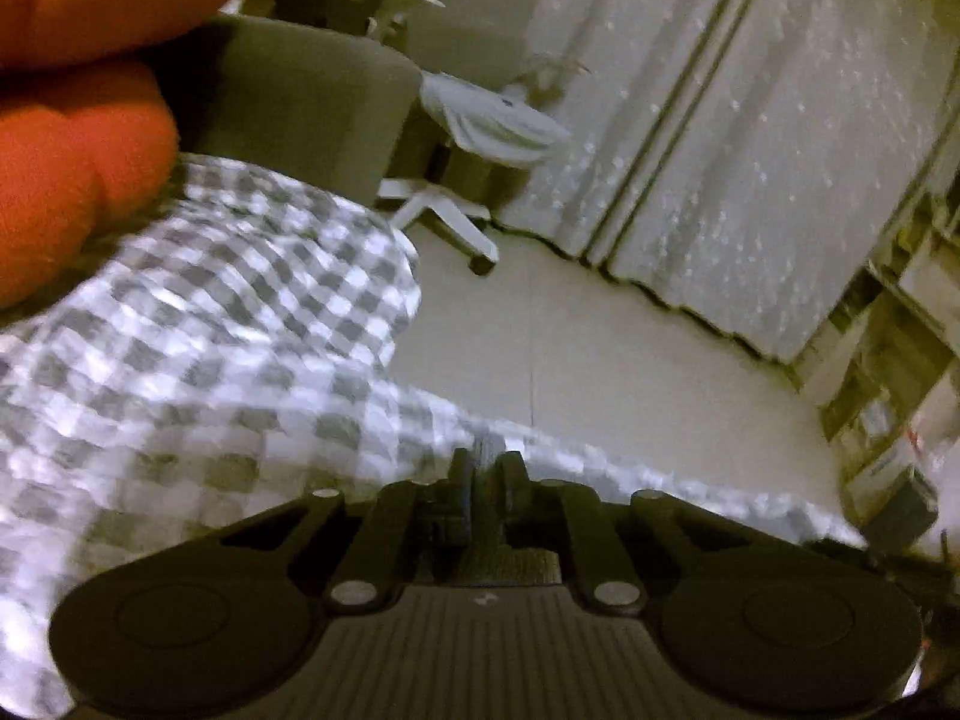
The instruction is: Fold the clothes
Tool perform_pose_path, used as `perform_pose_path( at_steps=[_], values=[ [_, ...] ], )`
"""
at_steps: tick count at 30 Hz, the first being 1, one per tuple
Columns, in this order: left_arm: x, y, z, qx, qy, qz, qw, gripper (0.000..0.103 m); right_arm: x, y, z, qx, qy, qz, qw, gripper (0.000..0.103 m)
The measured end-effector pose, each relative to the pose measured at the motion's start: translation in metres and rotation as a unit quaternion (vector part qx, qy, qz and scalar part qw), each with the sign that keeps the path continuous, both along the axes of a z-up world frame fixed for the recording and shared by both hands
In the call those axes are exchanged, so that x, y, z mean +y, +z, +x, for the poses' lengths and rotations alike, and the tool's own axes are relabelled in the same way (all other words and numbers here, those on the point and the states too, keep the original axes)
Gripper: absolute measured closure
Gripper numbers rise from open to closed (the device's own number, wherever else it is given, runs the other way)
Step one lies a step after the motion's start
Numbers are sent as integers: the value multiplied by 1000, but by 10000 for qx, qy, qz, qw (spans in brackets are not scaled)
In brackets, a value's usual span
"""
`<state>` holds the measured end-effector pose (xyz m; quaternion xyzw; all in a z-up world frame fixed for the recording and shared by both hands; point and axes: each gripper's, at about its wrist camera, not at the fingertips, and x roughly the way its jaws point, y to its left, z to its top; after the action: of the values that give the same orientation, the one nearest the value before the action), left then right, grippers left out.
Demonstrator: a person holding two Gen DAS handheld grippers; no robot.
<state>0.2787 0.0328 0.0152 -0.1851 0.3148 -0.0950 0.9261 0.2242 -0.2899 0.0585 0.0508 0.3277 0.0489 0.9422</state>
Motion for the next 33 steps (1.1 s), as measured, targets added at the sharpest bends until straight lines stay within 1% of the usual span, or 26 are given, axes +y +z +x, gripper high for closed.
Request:
perform_pose_path(
  at_steps=[1,2,5,10,12,14,18,20,23,25,28,31,33],
  values=[
    [3,8,-5,-57,80,40,9999,75,-3,5,-3,-32,-59,93,9999,70],
    [5,15,-10,-99,130,100,9998,73,-7,12,-8,-85,-126,225,9996,70],
    [8,36,-28,-28,272,309,9991,73,-15,34,-28,-123,-236,551,9981,70],
    [-1,63,-84,-5,303,589,9978,73,-4,58,-70,-17,44,449,9990,70],
    [0,65,-112,44,341,550,9979,73,-1,67,-89,57,82,594,9982,70],
    [3,63,-141,120,356,483,9981,73,-2,76,-113,106,130,896,9958,70],
    [11,58,-190,160,465,574,9971,73,-2,89,-166,91,183,1209,9925,70],
    [16,55,-206,125,481,564,9972,73,-3,87,-192,133,253,1391,9899,70],
    [21,48,-218,84,455,568,9973,73,-1,74,-212,294,273,1223,9917,72],
    [22,40,-220,80,390,578,9975,73,0,63,-214,467,238,1101,9925,78],
    [22,30,-224,37,232,546,9982,73,-6,54,-215,647,156,1080,9919,78],
    [21,22,-224,140,81,445,9989,73,-17,48,-215,747,44,1107,9910,76],
    [20,18,-223,178,2,387,9991,73,-22,40,-209,912,40,1254,9879,74]
  ],
)
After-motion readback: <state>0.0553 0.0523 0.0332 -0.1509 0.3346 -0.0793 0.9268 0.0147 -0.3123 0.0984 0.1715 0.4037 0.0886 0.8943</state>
